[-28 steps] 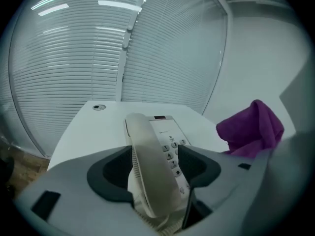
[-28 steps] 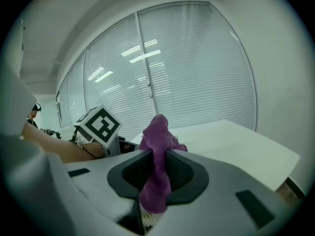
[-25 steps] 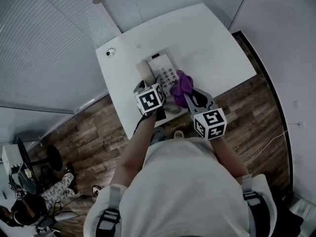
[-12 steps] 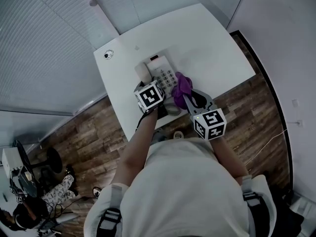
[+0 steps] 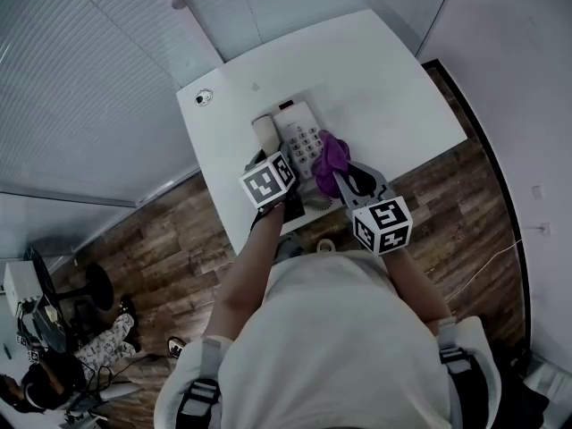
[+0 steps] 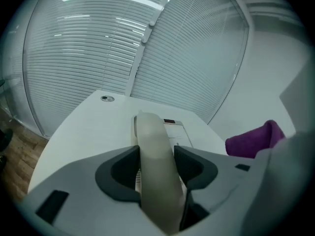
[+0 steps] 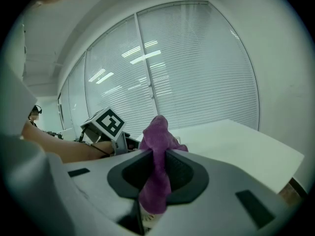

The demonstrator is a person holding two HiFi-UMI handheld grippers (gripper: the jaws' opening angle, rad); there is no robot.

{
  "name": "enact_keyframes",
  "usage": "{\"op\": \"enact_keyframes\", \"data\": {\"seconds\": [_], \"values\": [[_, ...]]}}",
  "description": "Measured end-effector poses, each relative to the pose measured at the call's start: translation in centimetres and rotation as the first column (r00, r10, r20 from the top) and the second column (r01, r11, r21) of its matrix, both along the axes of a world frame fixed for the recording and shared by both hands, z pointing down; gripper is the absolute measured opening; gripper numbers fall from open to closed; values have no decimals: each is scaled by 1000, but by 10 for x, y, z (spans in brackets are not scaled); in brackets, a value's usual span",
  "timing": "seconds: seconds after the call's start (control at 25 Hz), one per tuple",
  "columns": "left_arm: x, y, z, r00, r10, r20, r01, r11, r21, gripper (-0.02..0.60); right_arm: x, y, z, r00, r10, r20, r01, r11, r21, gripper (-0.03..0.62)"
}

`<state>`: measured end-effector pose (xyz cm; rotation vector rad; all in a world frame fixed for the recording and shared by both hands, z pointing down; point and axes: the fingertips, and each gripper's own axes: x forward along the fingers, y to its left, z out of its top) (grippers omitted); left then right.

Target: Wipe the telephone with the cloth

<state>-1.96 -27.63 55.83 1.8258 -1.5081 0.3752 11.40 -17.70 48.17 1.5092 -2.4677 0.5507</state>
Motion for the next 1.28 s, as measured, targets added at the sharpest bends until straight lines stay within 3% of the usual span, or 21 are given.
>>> {"op": "enact_keyframes", "data": {"seconds": [0.36,0.76,0.84,1.0,1.04,1.12,1.16,1.28], "values": [[-4,21,-27,975,15,-224,-2,998,59,230,0,-1,-6,1000,5,7,-5,1000,19,81],[-13,56,-68,883,78,-463,-2,987,162,230,-7,-7,-29,998,-8,54,5,998,59,81],[-13,62,-77,842,102,-529,-5,983,182,230,-11,-10,-34,997,-20,74,15,998,66,81],[-18,76,-91,727,149,-670,-5,977,213,230,-24,-17,-43,993,-49,109,40,996,82,81],[-18,81,-95,685,151,-712,3,978,210,230,-27,-18,-46,992,-57,116,47,995,87,81],[-17,88,-104,576,159,-802,15,979,205,230,-34,-21,-51,989,-76,130,64,993,96,81],[-18,91,-108,536,171,-826,16,977,212,229,-38,-23,-54,987,-86,137,73,992,101,81],[-26,101,-118,464,216,-859,10,969,249,229,-50,-25,-62,981,-120,154,102,988,117,81]]}}
